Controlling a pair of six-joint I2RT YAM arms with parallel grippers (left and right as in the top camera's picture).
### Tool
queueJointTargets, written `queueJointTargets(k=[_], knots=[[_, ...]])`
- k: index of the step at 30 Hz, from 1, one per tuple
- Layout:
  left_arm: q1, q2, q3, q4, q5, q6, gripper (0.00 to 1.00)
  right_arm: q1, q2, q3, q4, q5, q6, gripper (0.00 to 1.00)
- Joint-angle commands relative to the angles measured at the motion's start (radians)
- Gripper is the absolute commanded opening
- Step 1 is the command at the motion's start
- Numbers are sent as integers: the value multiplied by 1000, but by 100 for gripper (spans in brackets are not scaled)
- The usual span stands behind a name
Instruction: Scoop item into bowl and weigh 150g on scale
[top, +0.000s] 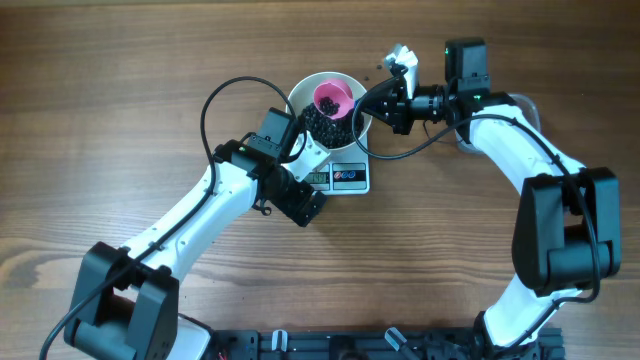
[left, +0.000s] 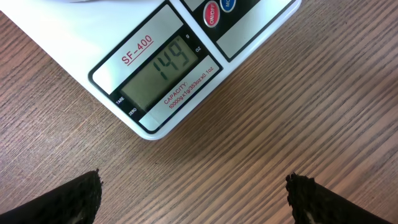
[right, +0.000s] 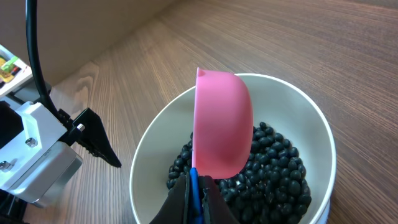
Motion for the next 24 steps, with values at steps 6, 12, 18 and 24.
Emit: queueJointTargets(k=[6,12,18,24], knots=[[-1,-11,-6,3,9,-2,100,0,15,14,5,-34,6,4],[-1,-11,-6,3,9,-2,100,0,15,14,5,-34,7,4],[-1,-11,-6,3,9,-2,100,1,15,14,-3,3,3,4],[-1,-11,-6,3,9,-2,100,1,16,14,3,27,-31,4]])
